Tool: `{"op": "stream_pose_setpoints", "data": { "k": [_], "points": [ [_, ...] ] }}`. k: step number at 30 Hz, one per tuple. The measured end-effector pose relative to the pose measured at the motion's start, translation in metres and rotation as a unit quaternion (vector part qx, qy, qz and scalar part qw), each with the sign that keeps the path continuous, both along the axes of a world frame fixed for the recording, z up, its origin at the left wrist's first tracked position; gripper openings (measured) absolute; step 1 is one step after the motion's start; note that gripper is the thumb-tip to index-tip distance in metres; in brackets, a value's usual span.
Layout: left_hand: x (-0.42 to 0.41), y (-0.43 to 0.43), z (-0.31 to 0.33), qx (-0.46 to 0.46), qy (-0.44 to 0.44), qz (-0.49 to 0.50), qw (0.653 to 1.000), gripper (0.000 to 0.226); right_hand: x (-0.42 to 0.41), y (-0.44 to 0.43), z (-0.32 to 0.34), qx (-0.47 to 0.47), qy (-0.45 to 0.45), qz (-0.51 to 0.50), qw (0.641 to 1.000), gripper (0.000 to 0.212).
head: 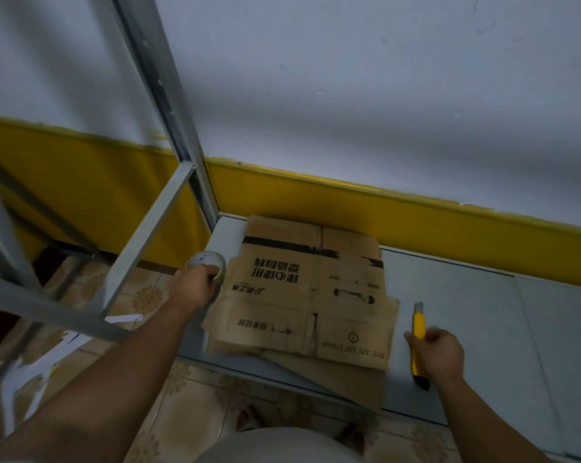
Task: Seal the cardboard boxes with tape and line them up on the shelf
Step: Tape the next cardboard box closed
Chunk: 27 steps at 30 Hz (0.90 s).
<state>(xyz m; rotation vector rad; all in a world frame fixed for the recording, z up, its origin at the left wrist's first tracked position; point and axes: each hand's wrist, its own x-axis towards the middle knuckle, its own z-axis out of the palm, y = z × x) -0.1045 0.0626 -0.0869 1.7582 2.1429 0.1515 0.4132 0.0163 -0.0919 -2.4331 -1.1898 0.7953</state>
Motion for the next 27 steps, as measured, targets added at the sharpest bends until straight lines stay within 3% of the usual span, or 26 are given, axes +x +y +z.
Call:
{"op": "stream_pose_setpoints", "data": {
  "k": [8,11,14,18,20,22,24,25,27],
  "points": [
    [0.006,0.002,-0.006,-0.037,-0.010,0.034,0.999,0.015,0.007,-0.002,-0.008,0.014,-0.005,0.024,1.000,0.040],
    [0.005,-0.005,-0.001,0.047,-0.026,0.065,0.996,0.035,0.007,-0.003,-0.008,0.060,-0.071,0.033,0.995,0.043],
    [0.031,-0.015,0.017,0.125,-0.071,0.059,0.988,0.036,-0.011,0.003,0.002,0.124,-0.110,0.091,0.982,0.031],
    [0.064,-0.016,0.020,0.031,-0.124,0.041,0.991,0.018,-0.049,0.018,0.017,0.057,-0.011,0.149,0.987,0.021],
    [0.071,-0.015,0.013,-0.025,-0.122,0.059,0.990,0.023,-0.060,0.021,0.017,0.032,0.007,0.155,0.987,0.027],
    [0.077,-0.014,0.010,-0.023,-0.150,0.085,0.985,0.025,-0.066,0.022,0.017,0.027,0.030,0.140,0.989,0.030],
    [0.078,-0.011,0.009,-0.020,-0.212,0.138,0.967,0.018,-0.069,0.022,0.021,0.029,0.069,0.117,0.990,0.021],
    [0.077,-0.008,0.009,-0.018,-0.257,0.178,0.950,0.041,-0.070,0.022,0.025,0.037,0.100,0.095,0.990,0.015],
    [0.075,-0.005,0.010,-0.015,-0.317,0.219,0.923,0.072,-0.072,0.023,0.031,0.055,0.163,0.050,0.984,0.034]
  ]
}}
